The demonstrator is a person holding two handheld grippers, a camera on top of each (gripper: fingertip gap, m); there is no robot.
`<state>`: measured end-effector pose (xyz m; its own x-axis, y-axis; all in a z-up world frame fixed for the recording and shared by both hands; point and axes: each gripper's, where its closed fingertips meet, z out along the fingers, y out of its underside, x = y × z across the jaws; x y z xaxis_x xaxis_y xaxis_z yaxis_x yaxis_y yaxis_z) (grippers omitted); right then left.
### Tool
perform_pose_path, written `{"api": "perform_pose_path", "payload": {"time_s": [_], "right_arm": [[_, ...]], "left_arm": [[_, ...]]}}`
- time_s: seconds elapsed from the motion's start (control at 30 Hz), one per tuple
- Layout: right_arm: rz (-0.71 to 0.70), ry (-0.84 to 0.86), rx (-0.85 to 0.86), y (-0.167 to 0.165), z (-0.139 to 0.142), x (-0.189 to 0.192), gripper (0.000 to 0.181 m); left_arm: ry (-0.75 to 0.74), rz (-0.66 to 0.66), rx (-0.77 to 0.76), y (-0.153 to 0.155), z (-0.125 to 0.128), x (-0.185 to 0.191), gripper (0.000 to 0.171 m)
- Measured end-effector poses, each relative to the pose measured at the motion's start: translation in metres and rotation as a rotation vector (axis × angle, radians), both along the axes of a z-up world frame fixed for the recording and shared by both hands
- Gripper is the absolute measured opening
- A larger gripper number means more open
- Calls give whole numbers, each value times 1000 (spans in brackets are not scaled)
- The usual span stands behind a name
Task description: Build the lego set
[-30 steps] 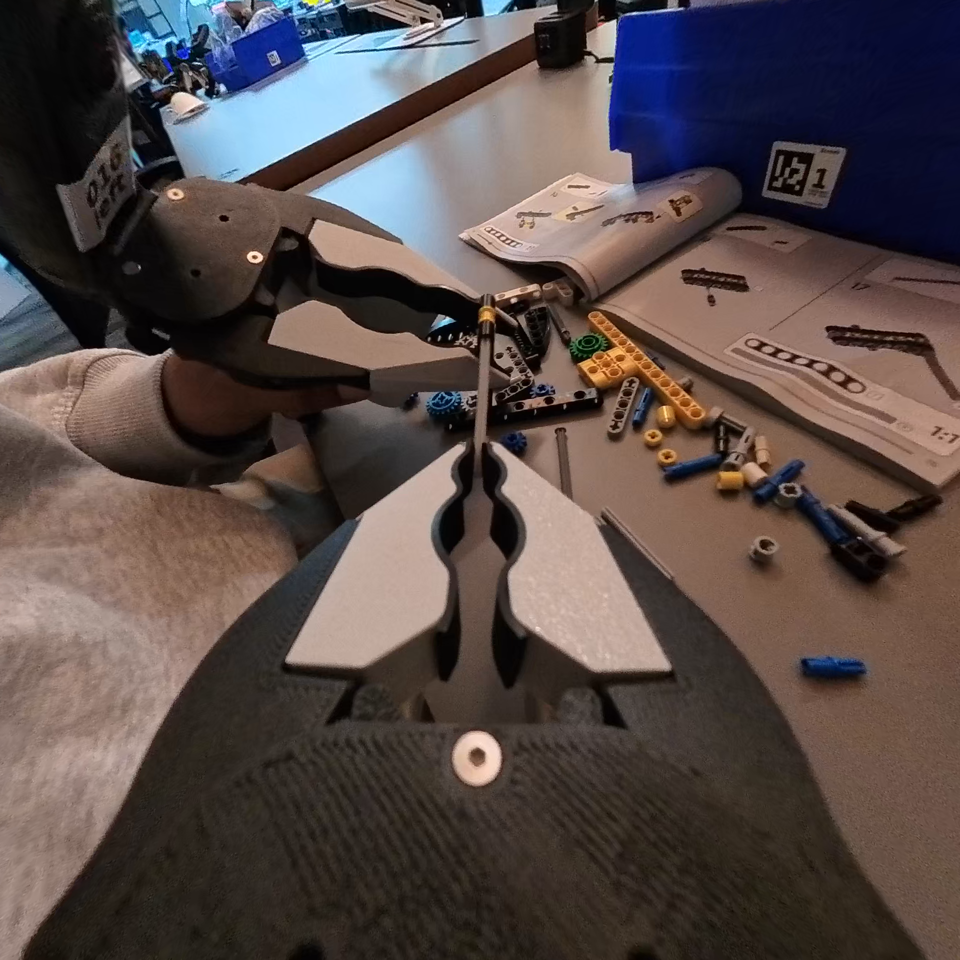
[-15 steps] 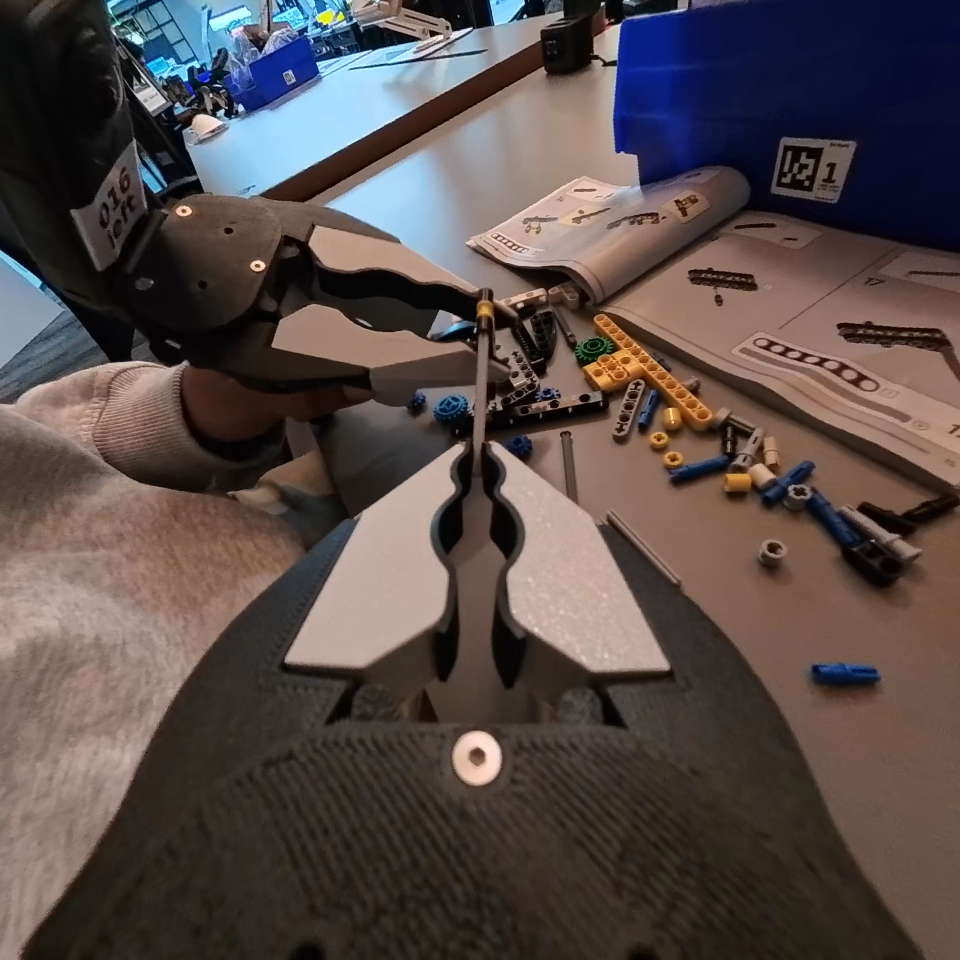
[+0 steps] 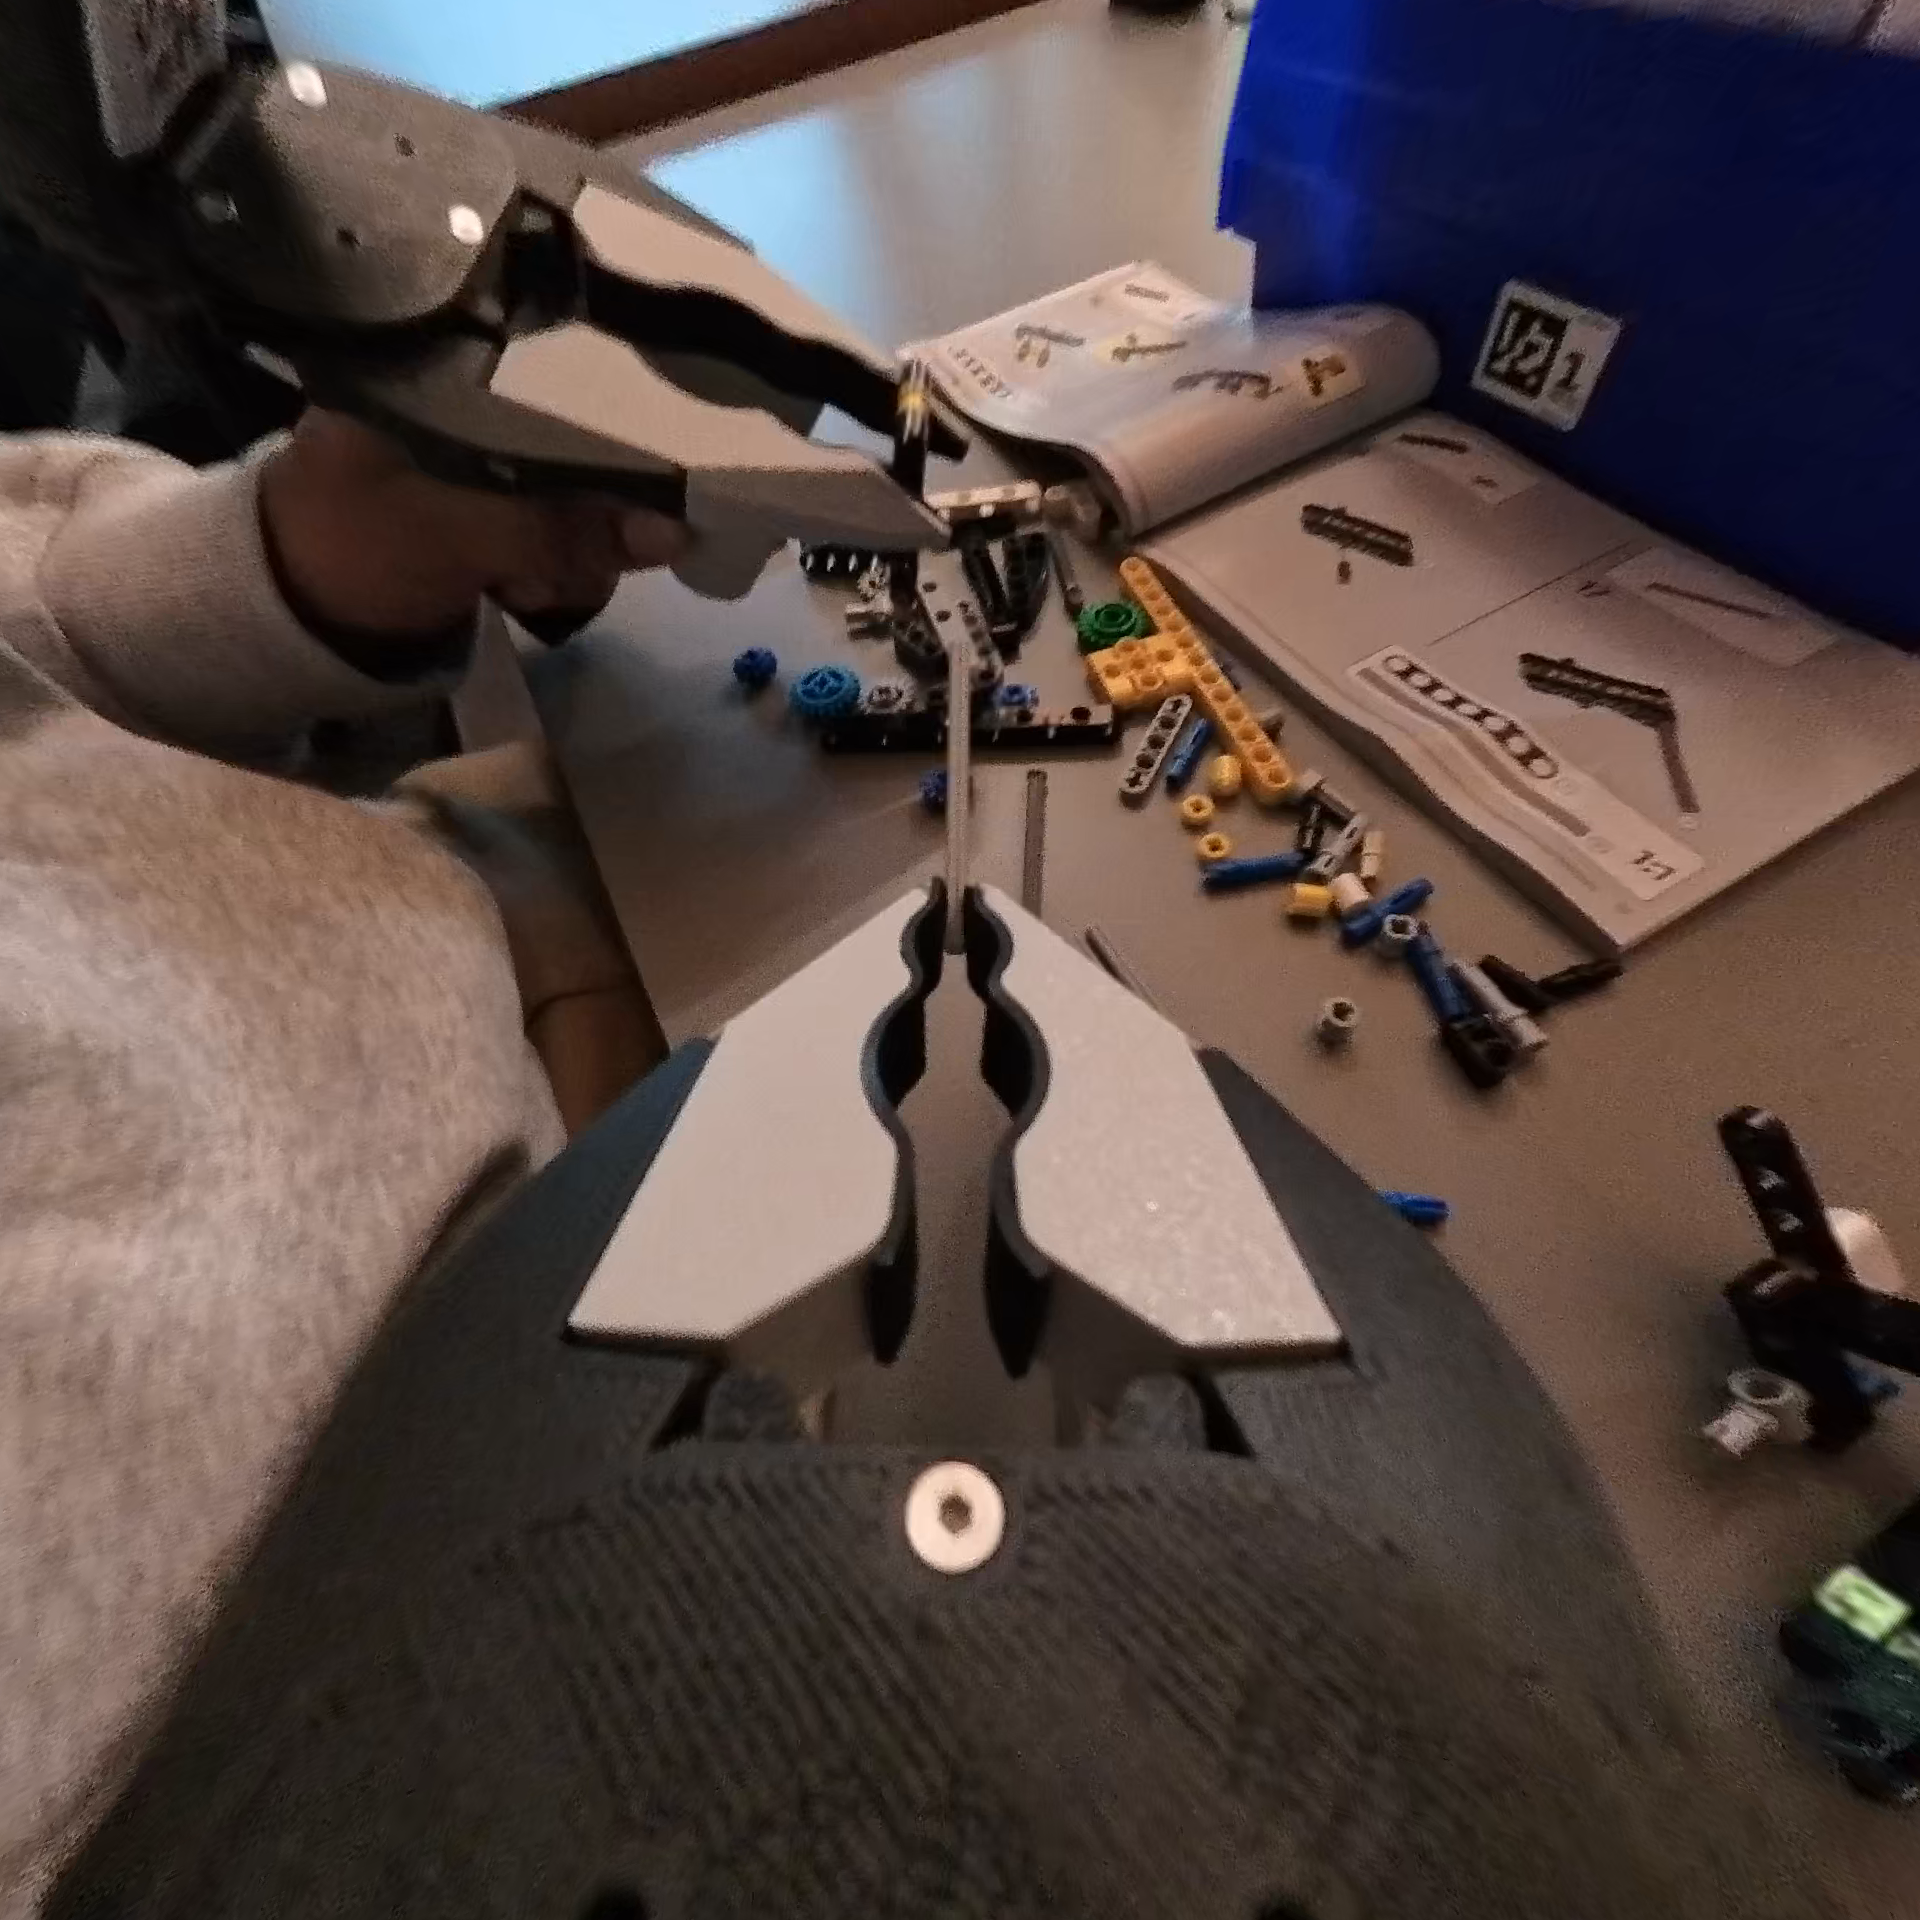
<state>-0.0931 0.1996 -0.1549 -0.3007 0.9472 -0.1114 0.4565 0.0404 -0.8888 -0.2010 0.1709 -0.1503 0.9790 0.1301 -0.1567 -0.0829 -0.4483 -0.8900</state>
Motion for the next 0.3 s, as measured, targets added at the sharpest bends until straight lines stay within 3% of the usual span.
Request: {"api": "perform_pose_path", "payload": {"time_s": [0.13,0.3], "right_arm": [[1,-114,252,-2,-30,-2,2],[-26,-151,330,-3,-42,-6,2]], "left_arm": [[11,-8,-1,1,0,3,25],[18,-17,-8,1,-1,6,25]]}}
